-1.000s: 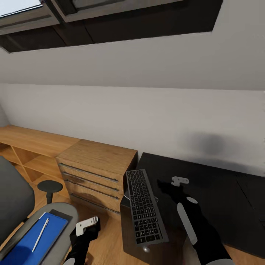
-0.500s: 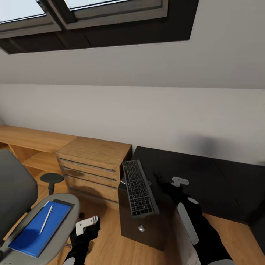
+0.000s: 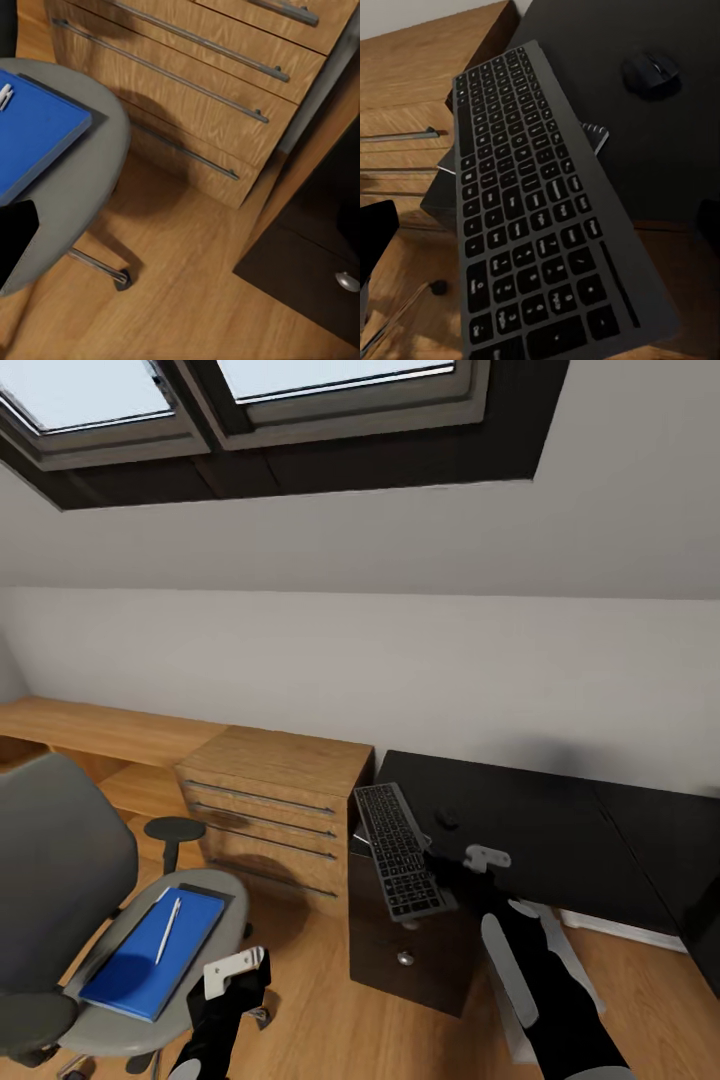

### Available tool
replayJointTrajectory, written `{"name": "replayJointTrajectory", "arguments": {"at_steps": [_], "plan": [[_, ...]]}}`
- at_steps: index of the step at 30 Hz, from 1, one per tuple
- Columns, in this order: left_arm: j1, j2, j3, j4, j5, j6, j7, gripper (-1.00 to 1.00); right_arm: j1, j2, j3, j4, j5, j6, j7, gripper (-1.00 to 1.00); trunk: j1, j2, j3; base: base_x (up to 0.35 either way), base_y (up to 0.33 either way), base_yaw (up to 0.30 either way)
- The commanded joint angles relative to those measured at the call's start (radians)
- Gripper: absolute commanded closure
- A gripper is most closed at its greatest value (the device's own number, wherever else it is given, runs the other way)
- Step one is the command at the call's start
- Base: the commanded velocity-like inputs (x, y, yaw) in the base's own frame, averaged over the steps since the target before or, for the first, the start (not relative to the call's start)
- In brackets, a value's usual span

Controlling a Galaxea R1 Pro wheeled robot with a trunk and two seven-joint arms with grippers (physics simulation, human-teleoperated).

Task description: In the bedroom, organize the workspace by keeping the computer under the desk, ensuring the monitor is on the desk, placing the keyboard on the desk next to the monitor, placing the mouse on the desk next to the keyboard, moving the folder from the swivel chair onto the desk next to the mouse, stacking the notebook on top of the folder with the pen on top of the notebook, and positioning the swivel chair next to the desk.

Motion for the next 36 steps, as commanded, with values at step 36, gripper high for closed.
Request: {"name": "replayJointTrajectory", "arguments": {"at_steps": [36], "plan": [[0.001,-0.001,-0.005,-0.076,0.009,0.013,0.125,-1.0,-0.001,-0.042,-0.004,0.044,-0.305,0.011,0.016,-1.0,0.1,-0.183,-0.083,0.0,0.011,0.0]]}}
